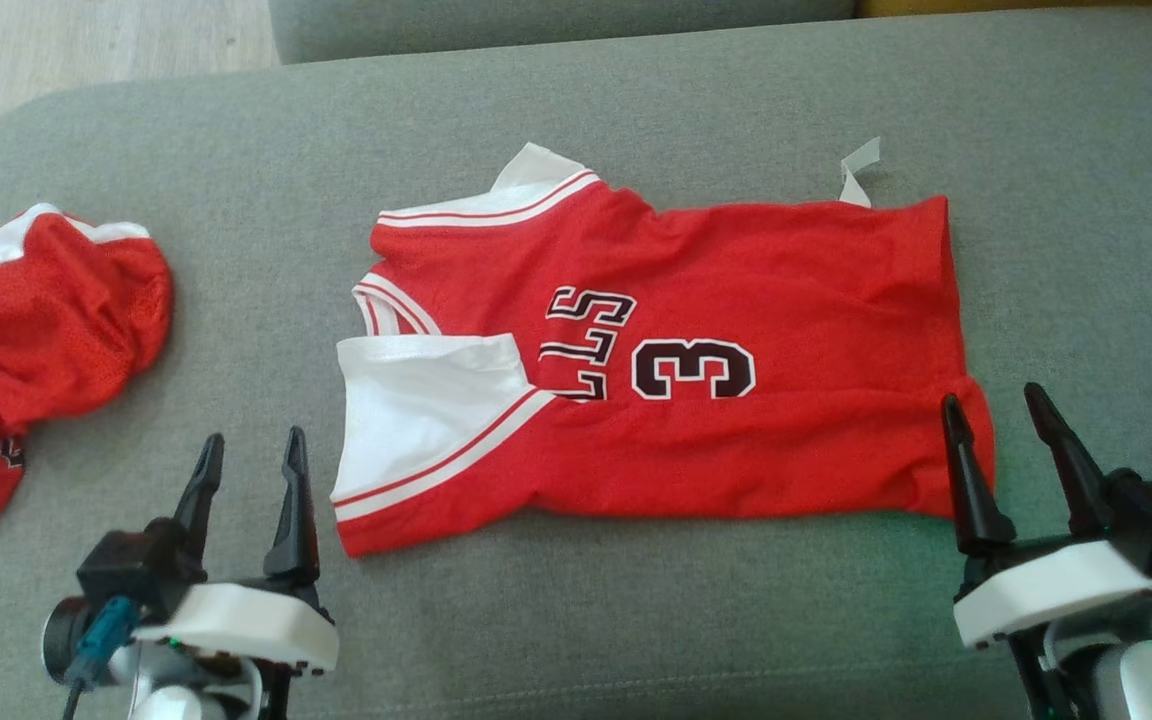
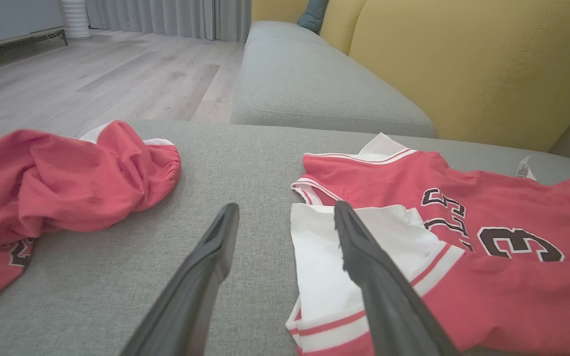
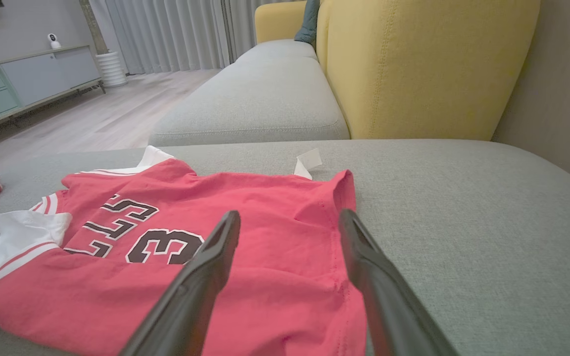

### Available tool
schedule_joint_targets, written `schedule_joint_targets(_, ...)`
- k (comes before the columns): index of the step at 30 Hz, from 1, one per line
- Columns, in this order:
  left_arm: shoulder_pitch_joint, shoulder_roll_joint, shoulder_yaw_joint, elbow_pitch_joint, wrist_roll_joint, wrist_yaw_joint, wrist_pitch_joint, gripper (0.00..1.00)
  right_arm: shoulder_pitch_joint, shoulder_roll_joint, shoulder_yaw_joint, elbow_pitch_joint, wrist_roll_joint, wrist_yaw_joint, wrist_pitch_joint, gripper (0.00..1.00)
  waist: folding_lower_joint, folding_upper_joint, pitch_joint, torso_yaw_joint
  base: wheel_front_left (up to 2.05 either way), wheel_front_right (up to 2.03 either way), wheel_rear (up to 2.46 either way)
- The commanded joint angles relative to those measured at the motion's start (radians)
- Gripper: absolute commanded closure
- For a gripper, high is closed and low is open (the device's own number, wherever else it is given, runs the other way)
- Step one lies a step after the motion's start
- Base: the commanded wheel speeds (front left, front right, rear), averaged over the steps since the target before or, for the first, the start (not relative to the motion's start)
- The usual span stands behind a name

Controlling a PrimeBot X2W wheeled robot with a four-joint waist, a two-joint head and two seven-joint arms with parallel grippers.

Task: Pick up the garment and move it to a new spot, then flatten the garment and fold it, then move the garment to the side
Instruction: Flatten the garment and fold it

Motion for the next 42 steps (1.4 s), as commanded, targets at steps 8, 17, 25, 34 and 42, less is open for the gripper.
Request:
schedule_joint_targets(8, -0.038, 0.023, 0.022, -0.020, -0.007, 0.003, 0.005, 0.00, -0.008, 0.002, 0.012, -0.046, 0.005, -0.001, 0.012, 0.00, 0.0000, 0.0000, 0.008, 0.002, 0.00, 0.00, 0.00)
schedule_joint_targets(17, -0.063, 0.018, -0.009, 0.027, -0.040, -0.030, 0.061, 0.00, -0.011, 0.011, -0.012, -0.003, 0.013, -0.001, 0.088, 0.00, 0.0000, 0.0000, 0.054, 0.004, 0.00, 0.00, 0.00)
schedule_joint_targets(25, -0.103, 0.014, -0.013, 0.104, -0.098, -0.061, 0.134, 0.00, -0.031, 0.023, -0.053, 0.008, 0.023, -0.001, 0.200, 0.00, 0.0000, 0.0000, 0.122, -0.002, 0.00, 0.00, 0.00)
schedule_joint_targets(34, -0.123, 0.009, -0.028, 0.144, -0.169, -0.096, 0.243, 0.00, -0.037, 0.039, -0.109, 0.001, 0.036, -0.001, 0.336, 0.00, 0.0000, 0.0000, 0.180, 0.004, 0.00, 0.00, 0.00)
schedule_joint_targets(42, -0.109, 0.004, -0.032, 0.155, -0.240, -0.119, 0.338, 1.00, -0.049, 0.048, -0.129, 0.002, 0.071, -0.001, 0.416, 0.20, 0.0000, 0.0000, 0.191, 0.005, 0.00, 0.00, 0.00)
